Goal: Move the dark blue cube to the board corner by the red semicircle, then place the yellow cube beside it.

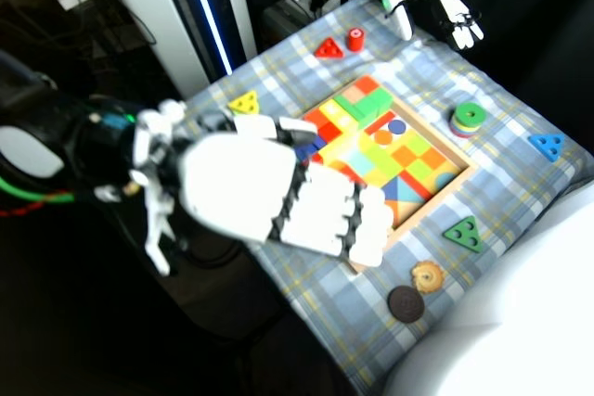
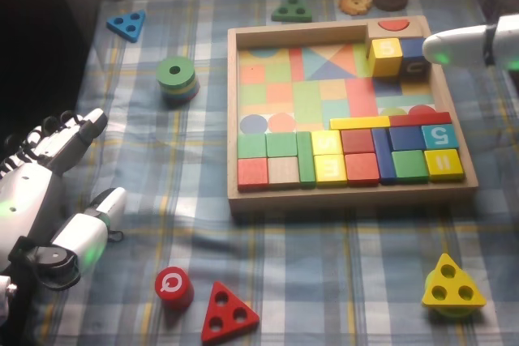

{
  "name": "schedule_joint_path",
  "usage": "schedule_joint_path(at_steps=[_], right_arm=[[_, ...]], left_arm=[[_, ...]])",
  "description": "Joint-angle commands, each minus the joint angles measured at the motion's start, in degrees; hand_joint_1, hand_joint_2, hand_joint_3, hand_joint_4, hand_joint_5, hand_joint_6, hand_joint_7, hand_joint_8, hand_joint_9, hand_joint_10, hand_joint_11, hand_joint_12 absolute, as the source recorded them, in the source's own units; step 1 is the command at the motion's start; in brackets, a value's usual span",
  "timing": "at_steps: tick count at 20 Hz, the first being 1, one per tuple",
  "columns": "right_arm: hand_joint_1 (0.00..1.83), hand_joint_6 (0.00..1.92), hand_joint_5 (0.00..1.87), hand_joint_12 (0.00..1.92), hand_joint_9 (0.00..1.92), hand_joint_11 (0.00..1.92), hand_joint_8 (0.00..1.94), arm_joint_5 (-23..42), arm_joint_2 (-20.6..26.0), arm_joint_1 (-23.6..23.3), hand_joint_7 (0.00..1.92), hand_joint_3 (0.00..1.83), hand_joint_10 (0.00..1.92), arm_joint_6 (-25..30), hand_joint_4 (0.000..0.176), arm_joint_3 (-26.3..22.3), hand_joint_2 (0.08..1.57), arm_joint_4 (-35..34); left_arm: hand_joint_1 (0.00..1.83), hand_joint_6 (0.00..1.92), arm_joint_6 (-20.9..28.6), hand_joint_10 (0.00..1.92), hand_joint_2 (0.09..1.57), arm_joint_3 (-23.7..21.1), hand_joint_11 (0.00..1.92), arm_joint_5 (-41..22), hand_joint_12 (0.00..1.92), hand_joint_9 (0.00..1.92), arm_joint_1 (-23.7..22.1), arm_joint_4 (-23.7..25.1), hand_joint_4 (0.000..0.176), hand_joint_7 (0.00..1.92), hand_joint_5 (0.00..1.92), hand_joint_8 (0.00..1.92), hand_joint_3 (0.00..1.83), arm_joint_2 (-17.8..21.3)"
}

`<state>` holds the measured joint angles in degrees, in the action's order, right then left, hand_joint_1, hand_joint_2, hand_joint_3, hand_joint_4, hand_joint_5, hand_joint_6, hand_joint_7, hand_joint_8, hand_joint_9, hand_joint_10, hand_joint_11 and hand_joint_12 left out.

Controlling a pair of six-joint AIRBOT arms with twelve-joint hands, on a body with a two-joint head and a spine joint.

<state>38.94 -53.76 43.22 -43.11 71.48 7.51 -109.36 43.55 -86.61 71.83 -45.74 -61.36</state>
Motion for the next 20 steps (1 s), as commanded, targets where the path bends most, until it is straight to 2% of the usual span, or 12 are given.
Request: schedule_joint_path(at_steps=[1, 2, 4, 5, 6, 7, 8, 9, 10, 14, 18, 20], right_arm=[[0.00, 0.01, 0.15, 0.00, 0.00, 0.00, 0.01, 8.93, 0.95, 1.43, 0.04, 0.03, 0.00, -2.86, 0.009, -1.14, 1.11, -4.57], [0.00, 0.00, 0.14, 0.00, 0.00, 0.00, 0.01, 14.50, 2.84, 6.12, 0.03, 0.02, 0.00, -7.55, 0.008, -4.57, 1.10, -10.83], [0.00, 0.00, 0.11, 0.00, 0.00, 0.00, 0.00, 22.17, 4.81, 12.92, 0.01, 0.02, 0.00, -10.95, 0.000, -8.43, 1.11, -18.21], [0.00, 0.00, 0.10, 0.00, 0.00, 0.00, 0.00, 27.72, 5.24, 17.25, 0.00, 0.03, 0.00, -11.62, 0.000, -10.07, 1.12, -22.24], [0.00, 0.00, 0.11, 0.00, 0.00, 0.00, 0.00, 32.10, 5.36, 21.45, 0.00, 0.02, 0.00, -11.64, 0.005, -11.23, 1.12, -25.65], [0.00, 0.00, 0.09, 0.00, 0.00, 0.00, 0.00, 36.76, 5.49, 25.11, 0.00, 0.03, 0.00, -11.64, 0.014, -12.41, 1.14, -29.14], [0.00, 0.01, 0.11, 0.00, 0.00, 0.00, 0.01, 41.23, 5.48, 29.07, 0.03, 0.03, 0.00, -11.64, 0.007, -13.35, 1.15, -32.47], [0.00, 0.01, 0.13, 0.00, 0.00, 0.00, 0.01, 43.91, 5.34, 31.98, 0.04, 0.03, 0.00, -11.64, 0.014, -13.75, 1.14, -34.76], [0.00, 0.01, 0.15, 0.00, 0.00, 0.00, 0.01, 45.64, 5.14, 33.28, 0.06, 0.02, 0.00, -11.64, 0.000, -14.06, 1.18, -36.09], [0.00, 0.01, 0.21, 0.00, 0.01, 0.00, 0.01, 52.78, 3.69, 37.14, 0.13, 0.00, 0.00, -11.64, 0.000, -16.75, 1.13, -40.91], [0.00, 0.00, 0.25, 0.05, 0.12, 0.07, 0.00, 61.89, 1.28, 41.43, 0.19, 0.01, 0.02, -11.63, 0.000, -20.01, 1.19, -46.53], [0.00, 0.00, 0.28, 0.07, 0.15, 0.07, 0.00, 62.02, 0.48, 42.22, 0.23, 0.00, 0.01, -11.62, 0.016, -21.27, 1.23, -48.97]], left_arm=[[0.70, 0.00, 0.30, 0.01, 1.40, 0.10, 0.00, -7.40, 0.00, 0.18, -0.04, 2.56, 0.025, 0.19, 0.26, 0.00, 0.00, 0.58], [0.70, 0.01, 0.30, 0.01, 1.40, 0.05, 0.00, -7.55, 0.00, 0.19, -0.13, 2.57, 0.022, 0.20, 0.27, 0.01, 0.01, 0.88], [0.70, 0.00, 0.30, 0.01, 1.41, -0.12, 0.00, -8.16, 0.00, 0.17, -0.09, 2.57, 0.013, 0.19, 0.27, 0.00, 0.01, 1.17], [0.68, 0.00, 0.30, 0.00, 1.42, -0.29, 0.00, -8.52, 0.00, 0.17, 0.04, 2.57, 0.013, 0.19, 0.26, 0.00, 0.01, 1.38], [0.73, 0.01, 0.30, 0.01, 1.41, -0.34, 0.00, -8.68, 0.00, 0.17, 0.07, 2.43, 0.000, 0.20, 0.28, 0.00, 0.00, 1.45], [0.78, 0.01, 0.30, 0.01, 1.40, -0.31, 0.00, -8.66, 0.00, 0.17, 0.06, 2.25, 0.000, 0.19, 0.29, 0.00, 0.00, 1.48], [0.79, 0.01, 0.30, 0.00, 1.40, -0.33, 0.00, -8.69, 0.00, 0.17, -0.01, 2.03, 0.000, 0.19, 0.28, 0.00, 0.00, 1.56], [0.80, 0.01, 0.30, 0.00, 1.40, -0.45, 0.00, -8.90, 0.00, 0.16, 0.01, 1.87, 0.000, 0.18, 0.28, 0.00, 0.00, 1.68], [0.78, 0.00, 0.30, 0.00, 1.40, -0.60, 0.00, -9.19, 0.00, 0.15, 0.14, 1.73, 0.000, 0.17, 0.27, 0.00, 0.00, 1.79], [0.81, 0.00, 0.30, 0.01, 1.39, -1.00, 0.00, -9.47, 0.00, 0.16, 0.72, 1.21, 0.000, 0.19, 0.28, 0.00, 0.00, 1.79], [0.82, 0.01, 0.28, 0.02, 1.39, -1.08, 0.00, -9.52, 0.00, 0.18, 0.41, 2.04, 0.000, 0.20, 0.30, 0.00, 0.00, 1.91], [0.82, 0.00, 0.22, 0.01, 1.39, -1.91, 0.00, -10.06, 0.00, 0.16, 0.51, 3.11, 0.000, 0.18, 0.28, 0.00, 0.00, 3.02]])
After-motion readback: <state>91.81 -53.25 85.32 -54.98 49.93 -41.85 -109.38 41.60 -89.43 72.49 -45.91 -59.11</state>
